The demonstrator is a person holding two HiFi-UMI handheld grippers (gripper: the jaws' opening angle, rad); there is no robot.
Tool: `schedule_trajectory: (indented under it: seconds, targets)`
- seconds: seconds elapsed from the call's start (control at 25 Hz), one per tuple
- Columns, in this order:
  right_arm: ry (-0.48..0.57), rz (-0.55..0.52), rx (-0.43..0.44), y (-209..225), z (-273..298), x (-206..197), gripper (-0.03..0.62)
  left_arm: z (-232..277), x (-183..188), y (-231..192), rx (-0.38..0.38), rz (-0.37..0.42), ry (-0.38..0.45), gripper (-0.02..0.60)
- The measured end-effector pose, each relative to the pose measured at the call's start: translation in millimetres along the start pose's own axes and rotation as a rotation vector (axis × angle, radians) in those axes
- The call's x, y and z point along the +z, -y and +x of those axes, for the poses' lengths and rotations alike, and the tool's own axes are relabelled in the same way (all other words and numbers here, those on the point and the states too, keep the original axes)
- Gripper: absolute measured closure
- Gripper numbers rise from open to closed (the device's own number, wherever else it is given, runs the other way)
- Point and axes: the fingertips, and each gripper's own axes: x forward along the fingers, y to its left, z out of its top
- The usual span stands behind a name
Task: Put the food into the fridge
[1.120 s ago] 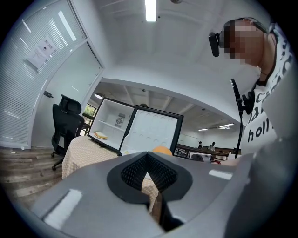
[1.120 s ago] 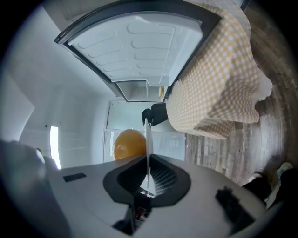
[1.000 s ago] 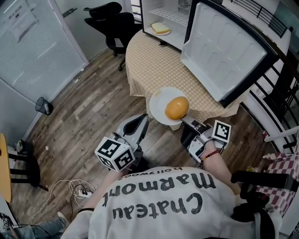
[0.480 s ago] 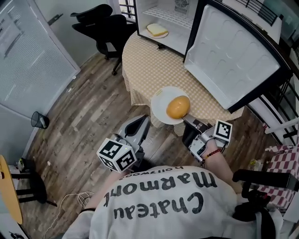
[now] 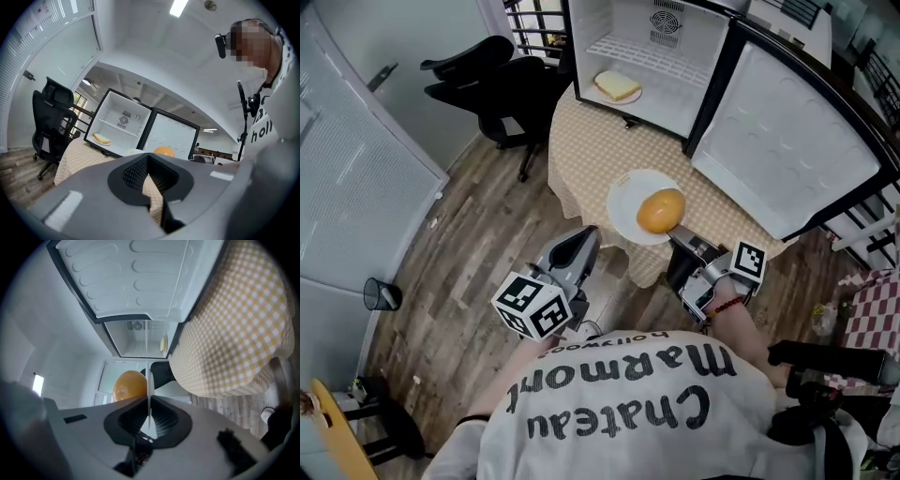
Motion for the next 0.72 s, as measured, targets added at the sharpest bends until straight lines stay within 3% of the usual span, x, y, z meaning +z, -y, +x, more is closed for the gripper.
schedule_trajectory:
  seconds: [0.4,0.56,0.72]
  targets:
    - [0.173,-0.002,0.034,-13,102,10,0.566,-27,42,-103,-0.098,-0.011,-0.034,0.577]
    - [0.208,-0.017,-0.016,-7,116,14,0.566,-37,41,-134,-0.109,-0.054,-0.032,0.577]
    - [0.274,-0.015,-0.054,-3,126,37,0.566,-31,52,-163,-0.128,-0.021,-0.056,0.577]
